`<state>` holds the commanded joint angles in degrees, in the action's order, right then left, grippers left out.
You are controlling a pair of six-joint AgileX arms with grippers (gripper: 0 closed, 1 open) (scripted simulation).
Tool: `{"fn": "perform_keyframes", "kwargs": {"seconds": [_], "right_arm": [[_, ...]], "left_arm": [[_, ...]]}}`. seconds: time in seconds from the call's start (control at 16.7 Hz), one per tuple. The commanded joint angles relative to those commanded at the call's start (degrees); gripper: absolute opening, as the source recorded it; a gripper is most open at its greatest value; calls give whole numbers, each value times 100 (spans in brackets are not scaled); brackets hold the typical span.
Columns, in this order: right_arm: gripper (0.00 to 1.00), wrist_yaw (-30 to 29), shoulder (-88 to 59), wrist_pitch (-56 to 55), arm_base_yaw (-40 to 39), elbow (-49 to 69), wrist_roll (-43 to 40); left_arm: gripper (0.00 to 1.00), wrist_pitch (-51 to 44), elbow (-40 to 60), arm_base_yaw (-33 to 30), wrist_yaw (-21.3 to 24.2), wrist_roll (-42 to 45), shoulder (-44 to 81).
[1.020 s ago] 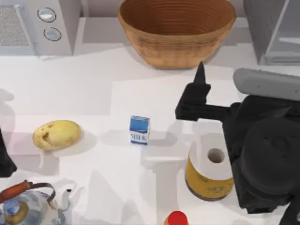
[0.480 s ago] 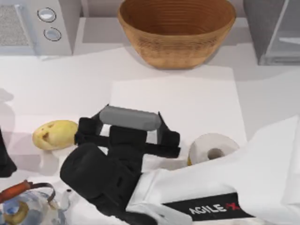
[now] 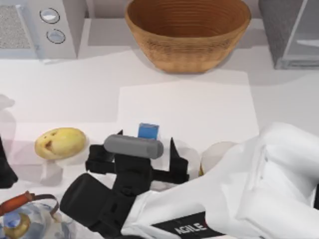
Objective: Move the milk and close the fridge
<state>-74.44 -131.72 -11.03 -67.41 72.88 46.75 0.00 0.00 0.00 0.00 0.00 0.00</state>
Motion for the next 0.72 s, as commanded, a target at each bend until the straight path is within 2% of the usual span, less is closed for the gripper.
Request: {"fn": "perform_keyframes", "kwargs": {"seconds": [0.18,0.72], "right_arm": [[100,41,-8,-84,53,10,-93],[100,379,-363,-1180,510,213,-1079]], "left_arm": [[100,0,0,0,0,0,0],[100,0,0,0,0,0,0]]}}
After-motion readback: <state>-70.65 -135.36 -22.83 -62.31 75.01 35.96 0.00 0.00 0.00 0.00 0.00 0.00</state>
